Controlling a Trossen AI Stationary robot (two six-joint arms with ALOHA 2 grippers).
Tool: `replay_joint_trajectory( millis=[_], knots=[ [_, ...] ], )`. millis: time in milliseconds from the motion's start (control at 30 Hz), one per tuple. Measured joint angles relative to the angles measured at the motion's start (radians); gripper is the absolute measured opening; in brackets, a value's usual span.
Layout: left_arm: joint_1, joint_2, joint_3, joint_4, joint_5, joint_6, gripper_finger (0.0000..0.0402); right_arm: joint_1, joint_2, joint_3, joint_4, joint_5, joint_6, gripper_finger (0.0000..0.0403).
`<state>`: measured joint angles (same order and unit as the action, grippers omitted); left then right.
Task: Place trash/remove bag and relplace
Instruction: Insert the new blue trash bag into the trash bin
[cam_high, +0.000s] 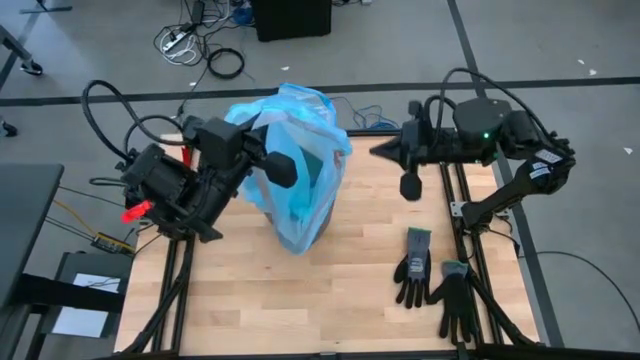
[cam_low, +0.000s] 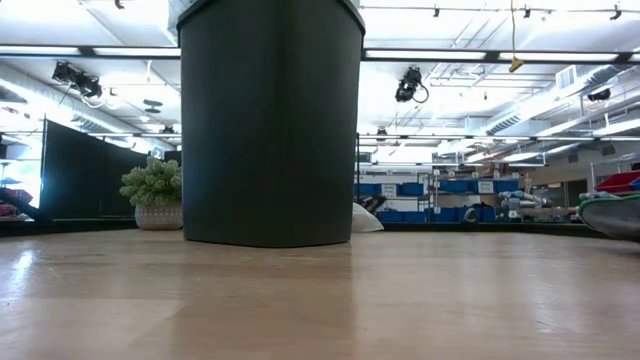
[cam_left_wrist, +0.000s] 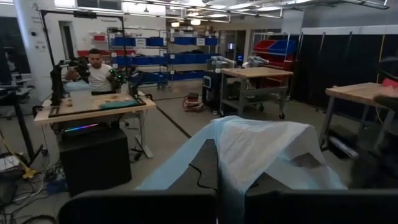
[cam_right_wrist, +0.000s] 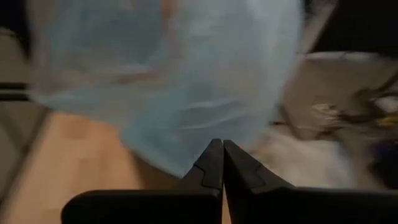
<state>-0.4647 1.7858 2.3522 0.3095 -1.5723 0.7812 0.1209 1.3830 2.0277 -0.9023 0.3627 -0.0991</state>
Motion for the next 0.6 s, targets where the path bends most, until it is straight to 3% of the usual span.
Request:
replay_joint_trajectory(
  millis=[100,333,433,600],
  knots=[
    [-0.009,0.018,0.000,-0.001,0.000,-0.021,0.0001,-0.078,0.003,0.000,0.023,-0.042,-0.053,0.0000],
    [-0.017,0.078,0.000,-0.036,0.036,-0.068,0.0001,-0.351,0.006,0.000,0.052,-0.370,-0.074,0.0000],
    [-0.021,0.100,-0.001,-0.078,0.130,-0.152,0.0001,-0.461,0.016,0.001,0.093,-0.509,-0.078,0.0000],
    [-0.004,0.104,-0.001,-0.237,0.378,-0.387,0.0001,-0.583,0.030,0.002,0.171,-0.709,-0.063,0.0000]
  ],
)
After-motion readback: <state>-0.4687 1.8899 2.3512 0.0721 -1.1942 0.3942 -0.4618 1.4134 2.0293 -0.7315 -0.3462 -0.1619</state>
